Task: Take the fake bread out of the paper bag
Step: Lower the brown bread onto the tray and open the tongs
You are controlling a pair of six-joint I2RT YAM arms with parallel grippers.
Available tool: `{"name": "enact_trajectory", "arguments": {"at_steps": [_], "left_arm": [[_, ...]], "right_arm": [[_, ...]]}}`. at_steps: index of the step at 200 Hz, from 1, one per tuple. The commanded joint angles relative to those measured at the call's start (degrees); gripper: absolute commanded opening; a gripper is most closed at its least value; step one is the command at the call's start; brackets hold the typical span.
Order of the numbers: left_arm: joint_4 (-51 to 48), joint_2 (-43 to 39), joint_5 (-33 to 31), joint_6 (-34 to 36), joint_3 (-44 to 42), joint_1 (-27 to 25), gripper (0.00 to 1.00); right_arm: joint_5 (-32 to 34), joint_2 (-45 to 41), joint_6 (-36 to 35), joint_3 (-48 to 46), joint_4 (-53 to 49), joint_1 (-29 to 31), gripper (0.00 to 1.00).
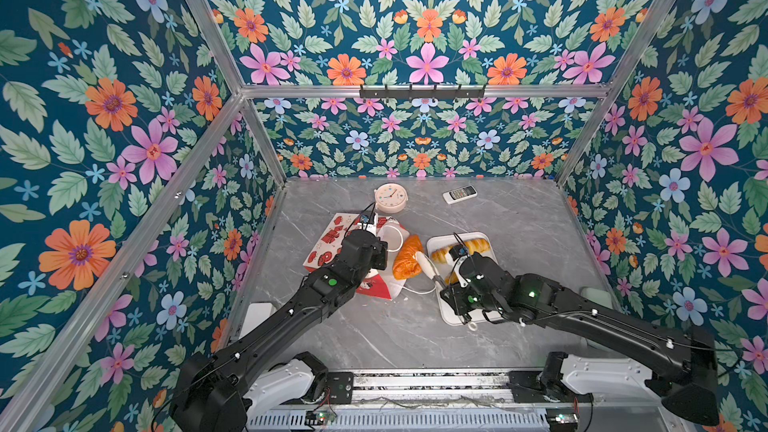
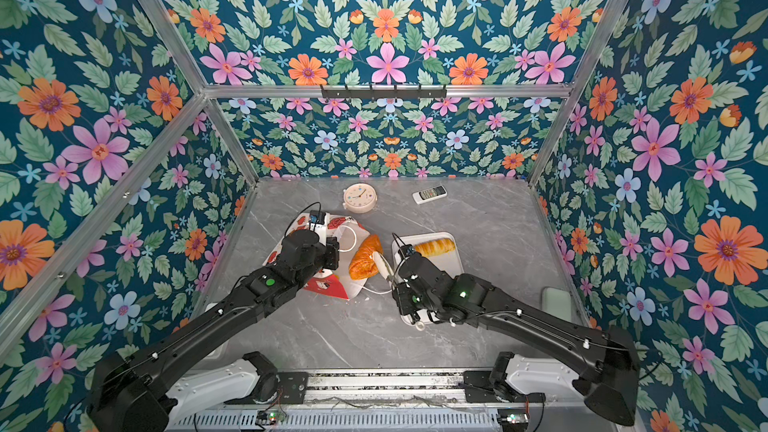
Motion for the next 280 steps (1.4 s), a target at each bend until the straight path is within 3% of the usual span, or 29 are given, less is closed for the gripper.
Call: {"name": "enact_trajectory", "arguments": {"at_steps": [1, 60, 116, 169, 232, 280], "left_arm": [[0.74, 0.51, -3.05, -0.01, 0.55, 0.23, 0.03], [-0.17, -0.96, -4.00, 0.88, -0.18, 0.64, 0.03], [2.11, -2.20, -2.04, 0.50, -2.51, 0.62, 0.03], [3.66, -3.01, -1.46, 0.49, -4.35, 0.62, 0.03], [4.63, -4.16, -1.30, 0.46, -5.86, 0.71, 0.04], [4.90, -4.71, -1.06, 0.29, -6.65, 0.87, 0.04]], "right_arm": [[3.83, -5.08, 2.79, -0.88, -6.54, -0.23, 0.26], [12.50, -15.24, 11.34, -2.68, -23.61, -0.46, 0.28], [18.27, -17.49, 17.45, -4.03, -32.44, -2.24, 0.29], [16.99, -18.24, 18.37, -8.38, -30.75, -3.87, 0.30], [11.71, -12.75, 11.01, -10.89, -18.76, -5.30, 0.30], [12.60, -8.16, 7.82, -10.41, -16.58, -6.31, 0.31]]}}
